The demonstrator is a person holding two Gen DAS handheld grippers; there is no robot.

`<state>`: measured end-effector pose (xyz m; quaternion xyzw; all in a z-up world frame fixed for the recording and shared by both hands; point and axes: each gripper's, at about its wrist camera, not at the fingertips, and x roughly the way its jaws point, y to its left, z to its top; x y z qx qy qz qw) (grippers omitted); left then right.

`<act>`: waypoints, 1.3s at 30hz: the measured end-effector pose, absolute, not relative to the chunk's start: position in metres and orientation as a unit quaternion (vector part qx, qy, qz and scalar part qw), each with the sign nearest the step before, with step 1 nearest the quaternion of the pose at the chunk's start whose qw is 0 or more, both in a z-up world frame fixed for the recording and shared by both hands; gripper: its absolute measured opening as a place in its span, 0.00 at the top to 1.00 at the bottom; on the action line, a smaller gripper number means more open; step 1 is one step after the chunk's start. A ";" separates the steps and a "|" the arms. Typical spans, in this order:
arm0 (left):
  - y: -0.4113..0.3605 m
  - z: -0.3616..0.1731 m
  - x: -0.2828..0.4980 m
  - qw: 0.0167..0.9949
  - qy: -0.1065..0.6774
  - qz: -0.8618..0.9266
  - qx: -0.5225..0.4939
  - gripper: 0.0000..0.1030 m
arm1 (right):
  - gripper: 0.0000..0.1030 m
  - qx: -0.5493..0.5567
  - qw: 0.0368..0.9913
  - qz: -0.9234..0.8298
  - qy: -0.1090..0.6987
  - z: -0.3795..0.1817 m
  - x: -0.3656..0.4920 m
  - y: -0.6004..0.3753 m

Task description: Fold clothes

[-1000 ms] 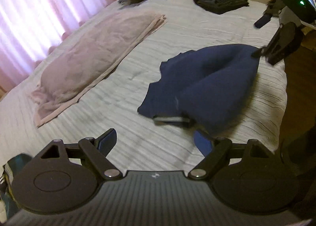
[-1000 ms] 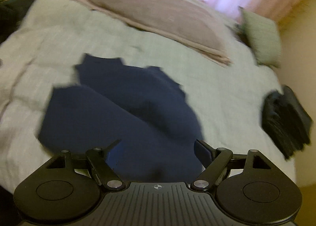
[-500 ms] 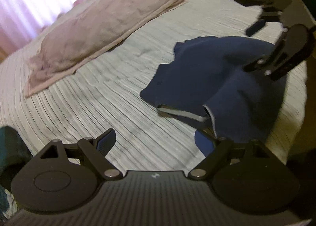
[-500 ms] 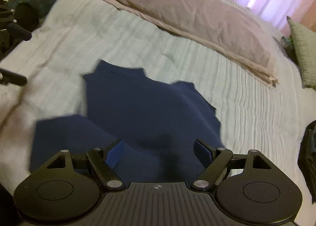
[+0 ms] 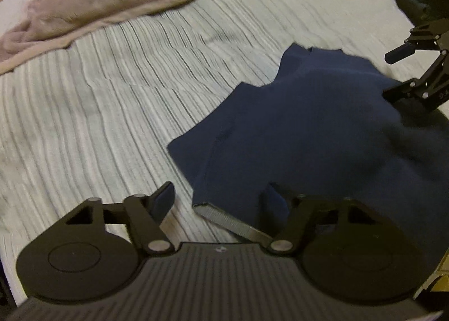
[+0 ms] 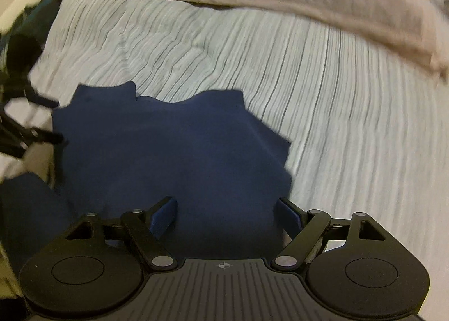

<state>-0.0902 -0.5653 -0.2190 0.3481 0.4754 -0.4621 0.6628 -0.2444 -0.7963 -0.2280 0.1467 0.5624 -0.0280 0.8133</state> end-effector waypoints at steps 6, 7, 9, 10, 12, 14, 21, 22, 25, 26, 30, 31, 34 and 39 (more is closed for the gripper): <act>-0.563 -0.213 -0.103 0.640 0.471 -0.473 0.380 0.97 | 0.93 0.205 0.809 -0.043 0.550 -0.214 -0.264 -0.798; -0.561 -0.208 -0.107 0.637 0.467 -0.480 0.382 1.00 | 0.98 0.197 0.815 -0.050 0.543 -0.206 -0.268 -0.795; -0.557 -0.191 -0.116 0.633 0.450 -0.503 0.379 1.00 | 0.99 0.187 0.828 -0.067 0.524 -0.186 -0.277 -0.788; -0.556 -0.181 -0.121 0.631 0.438 -0.517 0.377 1.00 | 0.99 0.185 0.834 -0.081 0.513 -0.174 -0.283 -0.784; -0.552 -0.159 -0.133 0.626 0.415 -0.544 0.373 1.00 | 0.99 0.183 0.841 -0.116 0.496 -0.152 -0.300 -0.776; -0.547 -0.136 -0.147 0.618 0.390 -0.581 0.358 1.00 | 0.99 0.179 0.840 -0.166 0.485 -0.133 -0.320 -0.766; -0.523 -0.082 -0.207 0.549 0.321 -0.694 0.336 1.00 | 0.44 0.257 0.816 -0.267 0.444 -0.091 -0.394 -0.718; -0.516 -0.084 -0.204 0.552 0.323 -0.690 0.339 1.00 | 0.20 0.251 0.819 -0.276 0.436 -0.084 -0.400 -0.705; -0.494 -0.089 -0.198 0.562 0.326 -0.675 0.350 1.00 | 0.20 0.228 0.830 -0.264 0.436 -0.074 -0.395 -0.666; -0.487 -0.090 -0.195 0.565 0.327 -0.670 0.354 1.00 | 0.20 0.221 0.831 -0.257 0.442 -0.076 -0.390 -0.655; -0.459 -0.096 -0.186 0.577 0.331 -0.650 0.368 0.96 | 0.20 0.209 0.834 -0.194 0.472 -0.099 -0.347 -0.625; -0.452 -0.098 -0.184 0.580 0.332 -0.645 0.371 0.93 | 0.20 0.208 0.835 -0.174 0.478 -0.107 -0.334 -0.619; -0.431 -0.103 -0.175 0.591 0.337 -0.627 0.380 0.92 | 0.20 0.203 0.839 -0.114 0.492 -0.132 -0.294 -0.601; -0.404 -0.116 -0.131 0.648 0.386 -0.546 0.364 0.89 | 0.20 0.198 0.819 -0.077 0.533 -0.172 -0.232 -0.574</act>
